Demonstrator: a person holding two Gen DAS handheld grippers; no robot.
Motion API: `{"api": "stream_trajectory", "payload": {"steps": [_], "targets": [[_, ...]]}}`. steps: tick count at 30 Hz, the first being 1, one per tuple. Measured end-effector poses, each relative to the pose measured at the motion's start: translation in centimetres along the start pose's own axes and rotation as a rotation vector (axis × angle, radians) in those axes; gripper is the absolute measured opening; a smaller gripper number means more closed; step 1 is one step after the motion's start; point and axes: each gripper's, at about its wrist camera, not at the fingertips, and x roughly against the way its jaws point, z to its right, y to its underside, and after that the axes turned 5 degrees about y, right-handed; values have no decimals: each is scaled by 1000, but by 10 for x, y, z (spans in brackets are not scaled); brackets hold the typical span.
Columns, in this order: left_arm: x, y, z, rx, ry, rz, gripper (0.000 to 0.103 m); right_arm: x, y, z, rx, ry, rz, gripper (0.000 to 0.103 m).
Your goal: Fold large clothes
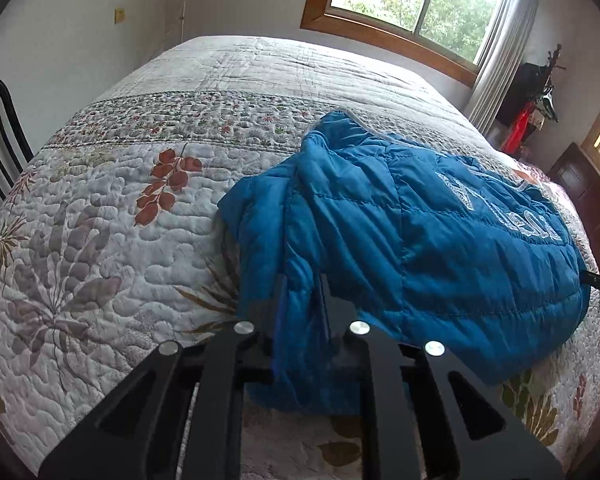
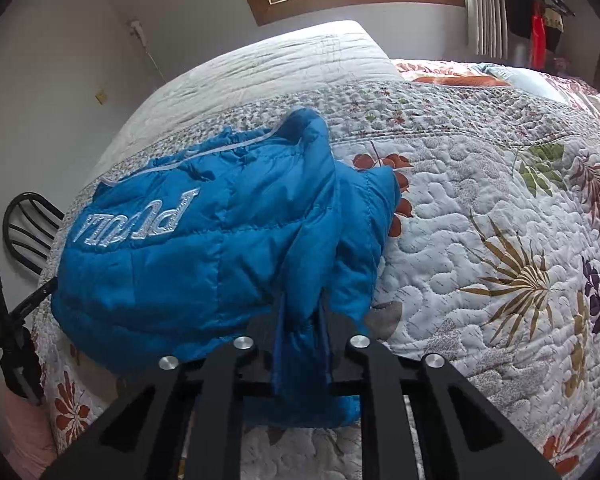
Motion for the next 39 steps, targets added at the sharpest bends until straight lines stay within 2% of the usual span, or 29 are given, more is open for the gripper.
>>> {"api": "stream_trajectory", "payload": {"steps": [4,7,9,15,17,18,21,23,25,27,29,32,35,39], "targets": [[2,-1,-3,2,14,11,7,4,-1,0,-8,1,21,9],[-11,6,-10,5,27,-7,7,-13,3,10,-51,-14,-40,9],[-20,13,-9,-33,24,-4,10,-26,8,14,-63,-23,-69,10],[-28,16,-3,-72,-15,3,12,-36,20,-7,-6,97,-58,11],[-25,13,-5,-51,-15,-6,12,-28,19,-5,-39,100,-35,12],[-20,10,-5,-36,-21,-8,12,-21,19,-5,-55,106,-19,16],[10,4,8,-37,-19,63,11,14,19,-12,-51,169,76,19],[27,2,29,-72,16,95,11,36,16,-23,-47,142,133,20],[32,0,54,-106,41,98,18,46,14,-43,-2,84,161,20],[25,-1,76,-134,62,93,32,41,15,-70,53,48,148,19],[12,5,94,-150,60,64,33,27,17,-90,88,19,115,19],[-5,12,105,-152,72,30,33,4,24,-107,119,44,70,19],[-17,18,105,-147,58,20,33,-16,29,-105,118,65,31,18],[-26,23,101,-140,55,16,33,-35,33,-98,107,48,7,14]]}}
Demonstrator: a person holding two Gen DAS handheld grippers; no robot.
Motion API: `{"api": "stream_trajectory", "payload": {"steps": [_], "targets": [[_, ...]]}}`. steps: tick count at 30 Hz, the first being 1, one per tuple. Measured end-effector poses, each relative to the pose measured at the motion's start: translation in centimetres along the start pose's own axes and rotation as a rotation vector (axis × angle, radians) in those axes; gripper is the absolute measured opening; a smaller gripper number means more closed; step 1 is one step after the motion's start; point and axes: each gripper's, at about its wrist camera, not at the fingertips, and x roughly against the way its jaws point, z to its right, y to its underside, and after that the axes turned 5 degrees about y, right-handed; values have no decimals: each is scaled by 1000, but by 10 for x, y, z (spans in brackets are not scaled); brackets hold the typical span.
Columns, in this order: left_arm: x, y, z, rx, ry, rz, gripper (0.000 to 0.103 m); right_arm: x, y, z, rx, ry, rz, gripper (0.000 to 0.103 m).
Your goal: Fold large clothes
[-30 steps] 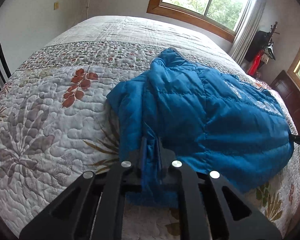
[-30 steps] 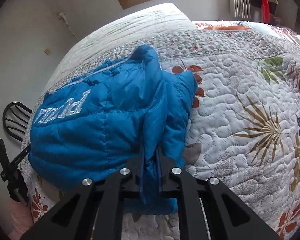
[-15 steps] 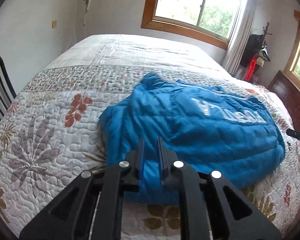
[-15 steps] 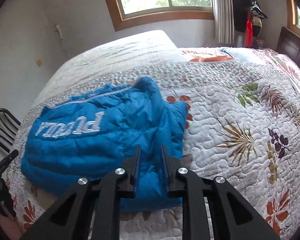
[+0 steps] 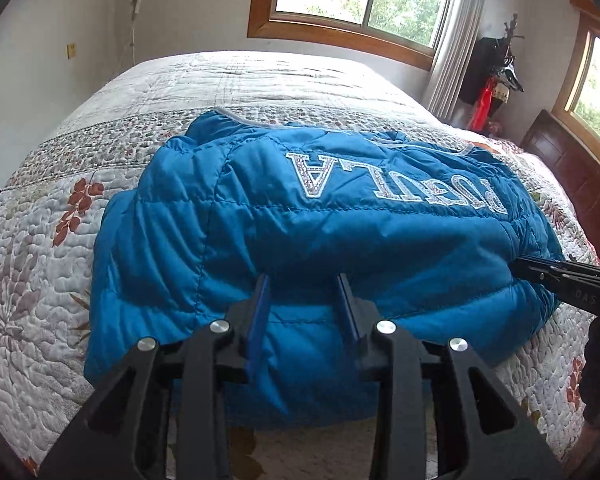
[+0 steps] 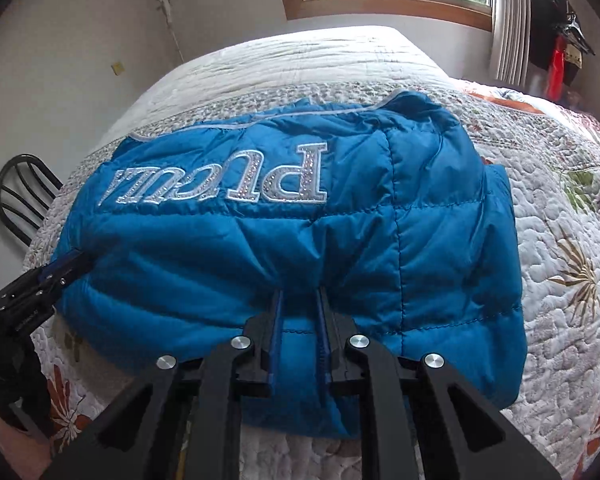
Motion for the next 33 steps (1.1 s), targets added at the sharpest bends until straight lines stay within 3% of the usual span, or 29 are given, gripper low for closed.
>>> {"api": "stream_trajectory", "payload": {"steps": [10,17,20,21,22,24,25,26,30,33], "targets": [[-13,8,0,-5,-14,-11,33,-15,9,-12,53,81,31,13],[-14,10,-2,2,-10,-10,33,-17,8,-10,45,70,34,12],[-5,6,-1,-1,-11,-17,31,-3,4,0,0,-11,28,16],[1,4,-2,0,-10,-17,34,6,1,6,-10,-49,34,24],[9,1,-5,10,-6,-5,36,18,-1,13,-20,-72,61,41],[26,-8,-18,40,-3,27,61,44,-5,32,-60,-68,132,65],[34,-12,-28,58,7,39,67,53,-8,43,-81,-75,150,74],[38,-17,-39,70,10,43,72,59,-11,56,-103,-86,155,77],[36,-26,-91,166,-56,3,75,50,-24,106,-202,-54,126,85],[28,-26,-126,249,-22,-43,77,22,-26,135,-263,-143,48,85]]}}
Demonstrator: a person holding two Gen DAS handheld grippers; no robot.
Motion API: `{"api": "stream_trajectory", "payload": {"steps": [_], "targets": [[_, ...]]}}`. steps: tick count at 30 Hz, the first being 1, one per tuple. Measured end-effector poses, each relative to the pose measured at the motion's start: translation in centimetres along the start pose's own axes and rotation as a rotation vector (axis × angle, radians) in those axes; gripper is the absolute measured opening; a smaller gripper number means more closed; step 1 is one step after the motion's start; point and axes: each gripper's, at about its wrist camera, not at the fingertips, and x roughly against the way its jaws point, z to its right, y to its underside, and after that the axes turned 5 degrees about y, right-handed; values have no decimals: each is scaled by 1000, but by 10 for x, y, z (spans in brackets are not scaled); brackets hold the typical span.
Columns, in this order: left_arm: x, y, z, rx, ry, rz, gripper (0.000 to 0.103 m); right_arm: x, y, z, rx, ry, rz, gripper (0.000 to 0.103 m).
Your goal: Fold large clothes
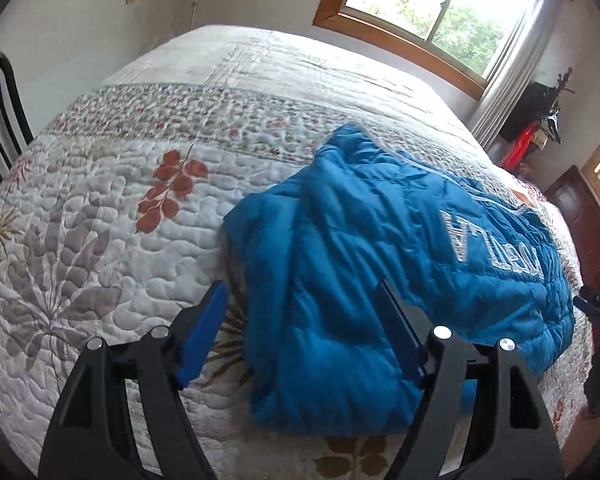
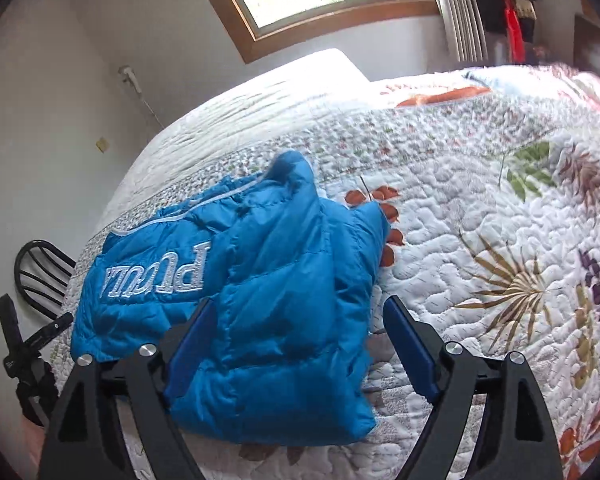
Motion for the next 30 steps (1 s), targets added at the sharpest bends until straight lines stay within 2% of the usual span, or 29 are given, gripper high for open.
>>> {"api": "stream_trajectory", "payload": {"steps": [2,6,12,14,15,16,17,18,19,21,22,24,25,30], "targets": [[-7,-2,-15,35,50,-22,80,-15,-4,12,-37,-56,-33,85],[-27,-6,-23,81,215,-67,83,-45,-8,19,-79,-147,-104,85],[-61,-14,-17,84,284,-134,86,-74,-11,15,-76,-197,-153,90],[-69,-17,-12,79,282,-145,84,-78,-13,12,-66,-204,-153,90],[-71,-19,-10,74,283,-144,78,-79,-14,10,-61,-206,-153,86],[-72,-21,-8,73,286,-143,73,-81,-15,9,-58,-212,-155,76],[-72,-23,-7,76,291,-140,63,-81,-14,8,-60,-219,-155,72],[-70,-23,-6,82,295,-133,51,-81,-13,8,-68,-244,-156,59],[-68,-22,-1,78,295,-126,46,-79,-12,8,-81,-273,-158,46],[-63,-20,10,41,256,-119,32,-70,-12,2,-72,-276,-144,34],[-60,-20,15,23,233,-115,28,-63,-11,-2,-59,-269,-132,29],[-51,-20,28,-6,191,-97,18,-48,-12,-11,-40,-267,-104,24],[-45,-19,32,-13,183,-84,16,-39,-12,-16,-35,-276,-92,23],[12,-14,41,-33,254,-13,12,15,-3,-40,12,-313,-40,20]]}}
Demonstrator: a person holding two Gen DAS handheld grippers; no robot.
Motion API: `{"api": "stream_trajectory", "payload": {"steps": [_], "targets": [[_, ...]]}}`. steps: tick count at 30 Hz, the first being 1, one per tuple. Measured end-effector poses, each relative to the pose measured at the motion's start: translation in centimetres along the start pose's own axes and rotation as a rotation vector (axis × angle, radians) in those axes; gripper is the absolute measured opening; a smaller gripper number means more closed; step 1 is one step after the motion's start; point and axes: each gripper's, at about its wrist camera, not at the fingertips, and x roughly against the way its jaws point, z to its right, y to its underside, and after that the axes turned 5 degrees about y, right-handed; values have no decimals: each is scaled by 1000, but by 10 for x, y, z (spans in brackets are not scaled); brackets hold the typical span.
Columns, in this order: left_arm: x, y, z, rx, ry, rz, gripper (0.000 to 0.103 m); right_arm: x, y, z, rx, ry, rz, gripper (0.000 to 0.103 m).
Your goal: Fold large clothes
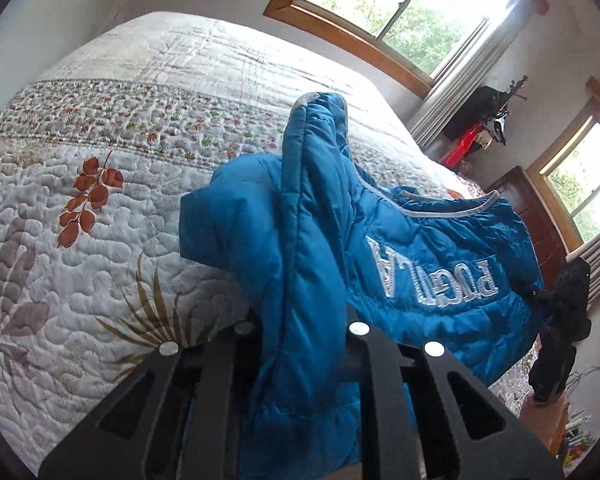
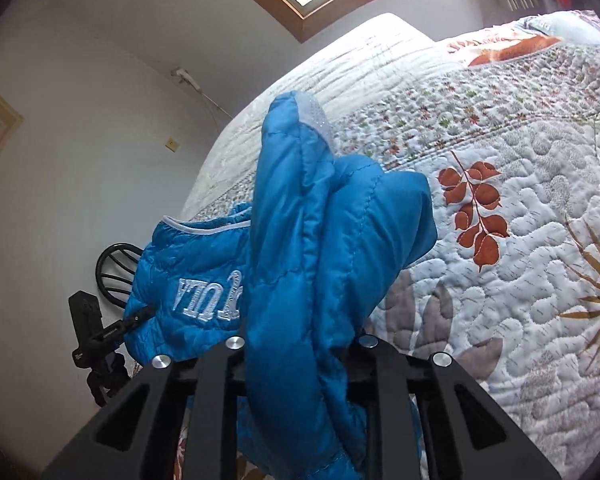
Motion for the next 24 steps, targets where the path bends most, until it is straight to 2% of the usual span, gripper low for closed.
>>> {"api": "stream_trajectory", "payload": {"steps": [6,11,14,16,19,22,24], "targets": [[87,33,34,-78,51,80,12,65,39,-57,115,-32,52,20],[160,77,40,-103,68,138,12,106,90,-89,174,-86,75,20],[188,109,34,-111,56,150,13,113,121,-98,183,-89,59,20],[193,129,25,-101,43,137,13,108,140,-98,177,-87,33,20],[180,154,-1,-52,12,87,13,89,160,-86,148,-66,-14,20],[154,179,-31,-18,-62,28,15,67,178,-68,108,4,-50,20],[138,195,-50,-7,-108,3,20,55,188,-50,72,74,-64,22]]}}
